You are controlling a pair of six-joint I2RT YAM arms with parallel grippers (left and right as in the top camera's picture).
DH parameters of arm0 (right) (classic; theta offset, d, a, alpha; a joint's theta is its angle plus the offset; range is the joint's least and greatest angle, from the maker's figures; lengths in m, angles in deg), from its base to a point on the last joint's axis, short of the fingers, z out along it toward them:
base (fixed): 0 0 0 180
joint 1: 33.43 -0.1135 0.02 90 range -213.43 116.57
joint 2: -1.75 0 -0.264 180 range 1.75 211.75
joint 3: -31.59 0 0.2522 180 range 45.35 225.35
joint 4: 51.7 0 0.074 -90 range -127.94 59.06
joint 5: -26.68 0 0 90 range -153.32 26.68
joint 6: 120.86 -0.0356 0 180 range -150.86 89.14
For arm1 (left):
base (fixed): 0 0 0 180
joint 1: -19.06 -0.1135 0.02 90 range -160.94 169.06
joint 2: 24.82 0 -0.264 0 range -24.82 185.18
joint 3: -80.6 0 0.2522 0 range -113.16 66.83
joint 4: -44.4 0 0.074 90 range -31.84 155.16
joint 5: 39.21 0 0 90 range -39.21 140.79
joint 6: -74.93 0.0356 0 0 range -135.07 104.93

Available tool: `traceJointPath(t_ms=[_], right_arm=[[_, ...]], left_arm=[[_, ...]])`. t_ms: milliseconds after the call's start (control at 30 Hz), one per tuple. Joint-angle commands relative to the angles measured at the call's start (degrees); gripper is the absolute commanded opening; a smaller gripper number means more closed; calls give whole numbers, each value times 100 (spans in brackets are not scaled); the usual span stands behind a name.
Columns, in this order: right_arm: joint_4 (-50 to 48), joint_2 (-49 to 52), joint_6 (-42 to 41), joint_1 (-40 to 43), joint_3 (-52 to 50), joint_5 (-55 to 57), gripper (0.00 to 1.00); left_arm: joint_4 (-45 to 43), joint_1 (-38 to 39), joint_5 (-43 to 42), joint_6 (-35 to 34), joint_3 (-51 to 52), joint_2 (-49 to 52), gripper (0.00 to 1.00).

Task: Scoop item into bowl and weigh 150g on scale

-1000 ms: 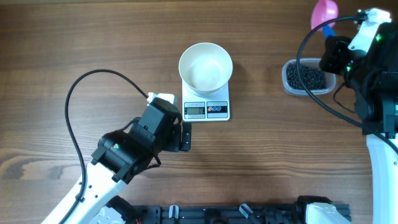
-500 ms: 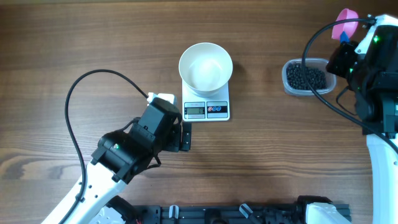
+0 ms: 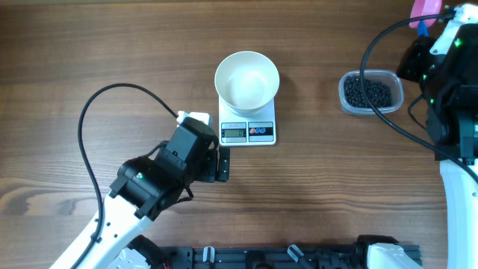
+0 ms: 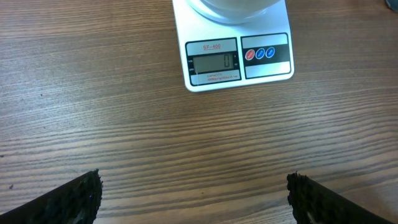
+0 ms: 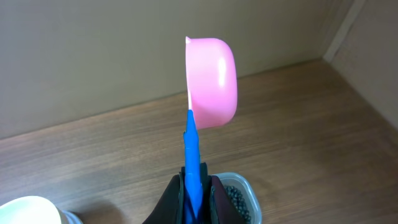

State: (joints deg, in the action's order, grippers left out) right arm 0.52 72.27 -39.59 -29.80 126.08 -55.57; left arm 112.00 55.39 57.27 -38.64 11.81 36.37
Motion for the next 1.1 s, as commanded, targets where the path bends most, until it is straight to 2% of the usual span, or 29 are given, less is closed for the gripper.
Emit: traceJointPath(t_ms=[0,233,367,633,833,900,967,1067], right_arm=[[-107,52,107,20,57,-479,4],[-175,52,133,20,57,-780,4],[-157,52,1134,20,57,-595,4],[-372,52,1193,20,55,-848,4],[-343,63,850,20,52,-935,4],[-280,63,857,20,52,-977,4],[-260,94,872,20,52,-975,4],[-271,210,872,20,52,-975,4]], left_arm=[[0,-28,-46,87,4,13,100],[0,-28,-46,87,4,13,100],[0,-28,-46,87,4,13,100],[0,-28,-46,87,4,13,100],[-85,-28,-46,87,4,13,100],[-599,-28,-66,98,4,11,100],[-986,-35,-496,1099,4,44,100],[-1137,-385,-575,1523,4,105,100]])
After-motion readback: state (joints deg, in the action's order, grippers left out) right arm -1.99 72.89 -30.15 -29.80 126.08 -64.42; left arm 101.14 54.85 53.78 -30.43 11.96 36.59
